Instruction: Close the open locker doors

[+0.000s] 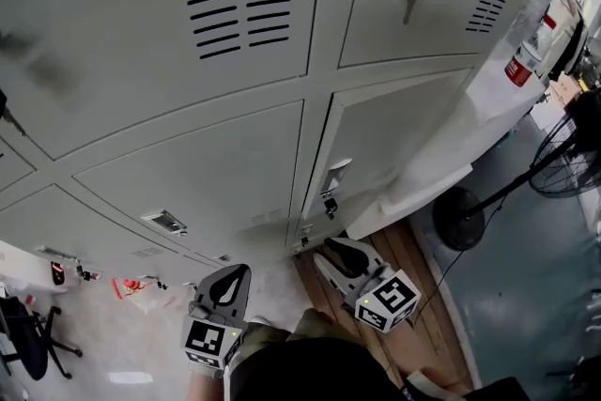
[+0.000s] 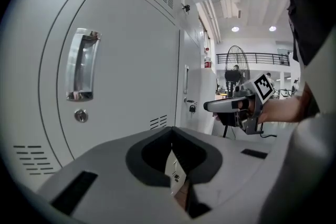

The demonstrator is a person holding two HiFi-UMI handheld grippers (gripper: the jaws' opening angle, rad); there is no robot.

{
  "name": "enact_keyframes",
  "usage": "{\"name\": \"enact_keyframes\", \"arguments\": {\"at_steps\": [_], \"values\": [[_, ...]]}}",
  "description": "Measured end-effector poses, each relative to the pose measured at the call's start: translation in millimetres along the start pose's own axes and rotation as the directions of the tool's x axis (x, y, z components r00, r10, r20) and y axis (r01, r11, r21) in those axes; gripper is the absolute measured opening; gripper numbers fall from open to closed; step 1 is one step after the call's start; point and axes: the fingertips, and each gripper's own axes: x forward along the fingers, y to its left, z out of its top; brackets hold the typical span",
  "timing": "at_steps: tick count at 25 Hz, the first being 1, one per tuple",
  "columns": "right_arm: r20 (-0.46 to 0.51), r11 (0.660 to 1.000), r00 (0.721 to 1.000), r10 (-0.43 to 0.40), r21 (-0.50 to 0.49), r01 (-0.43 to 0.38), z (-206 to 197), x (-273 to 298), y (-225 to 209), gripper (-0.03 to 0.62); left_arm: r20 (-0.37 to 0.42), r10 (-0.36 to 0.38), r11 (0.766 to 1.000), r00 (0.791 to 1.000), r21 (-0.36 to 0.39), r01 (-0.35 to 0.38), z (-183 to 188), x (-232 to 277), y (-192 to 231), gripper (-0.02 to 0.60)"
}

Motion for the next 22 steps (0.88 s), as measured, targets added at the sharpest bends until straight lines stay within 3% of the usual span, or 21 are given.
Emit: {"name": "enact_keyframes", "arguments": {"at_steps": [10,22], "values": [[0.124,0.993,0.988,-0.097,-0.06,0.105,71,-43,19,0.117,0.085,-0.155,0.988,0.984,0.034,0.152,69,16,-19,0.008],[0.149,0.974,0.969,-0.197,-0.08,0.211,82,-68,21,0.117,0.124,-0.269,0.962,0.955,0.076,0.261,96,25,-41,0.008]]}}
